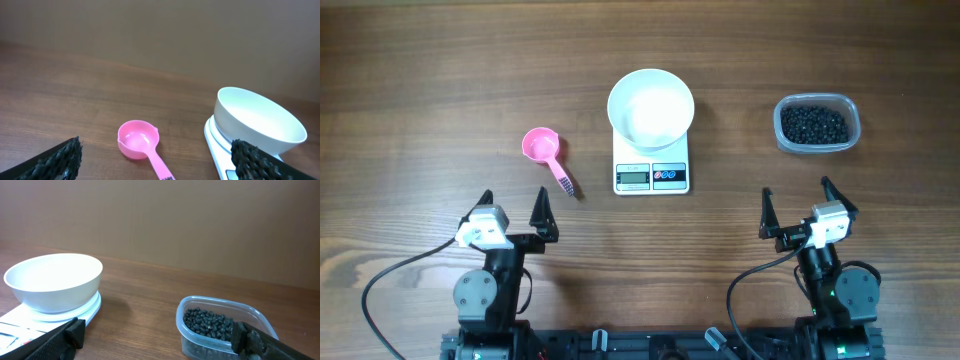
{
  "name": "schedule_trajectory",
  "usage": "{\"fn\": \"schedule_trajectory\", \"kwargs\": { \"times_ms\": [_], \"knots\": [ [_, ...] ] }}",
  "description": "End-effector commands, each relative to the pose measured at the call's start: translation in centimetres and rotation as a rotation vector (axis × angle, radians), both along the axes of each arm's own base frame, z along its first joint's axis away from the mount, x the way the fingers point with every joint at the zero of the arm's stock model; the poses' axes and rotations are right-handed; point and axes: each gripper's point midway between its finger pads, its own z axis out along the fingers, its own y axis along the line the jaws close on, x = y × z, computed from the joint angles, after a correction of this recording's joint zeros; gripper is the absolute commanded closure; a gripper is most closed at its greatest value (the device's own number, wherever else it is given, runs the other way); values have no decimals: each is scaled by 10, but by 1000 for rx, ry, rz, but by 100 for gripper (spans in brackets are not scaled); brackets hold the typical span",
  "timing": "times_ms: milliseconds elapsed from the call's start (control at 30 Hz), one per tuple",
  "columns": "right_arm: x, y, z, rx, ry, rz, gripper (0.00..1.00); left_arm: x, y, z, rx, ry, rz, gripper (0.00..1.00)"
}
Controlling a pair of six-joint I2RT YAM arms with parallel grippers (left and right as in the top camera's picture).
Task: Scoop item into bowl and weigh 150g on scale
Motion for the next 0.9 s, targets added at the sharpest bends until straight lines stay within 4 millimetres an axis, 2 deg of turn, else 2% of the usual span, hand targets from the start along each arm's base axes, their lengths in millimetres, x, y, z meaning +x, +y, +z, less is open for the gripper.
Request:
{"fn": "schedule_trajectory", "kwargs": {
  "times_ms": [0, 333, 467, 600, 767, 867],
  "knots": [
    [0, -1, 0, -5, -4, -8, 0, -6, 3, 33, -14, -41, 18, 0],
    [0, -1, 0, -5, -4, -8, 0, -16, 4, 72, -86, 47, 28, 0],
    [0, -1, 0, -5, -4, -8, 0, -11, 4, 83, -85, 162, 33, 0],
    [0, -1, 0, -5, -4, -8, 0, -2, 3, 92, -100, 348, 41, 0],
    [0, -1, 0, -5, -4, -8, 0, 12, -13, 99, -125, 560, -33, 0],
    [0, -1, 0, -5, -4, -8, 0, 24, -32, 88, -169, 646, -130, 0]
  ]
}}
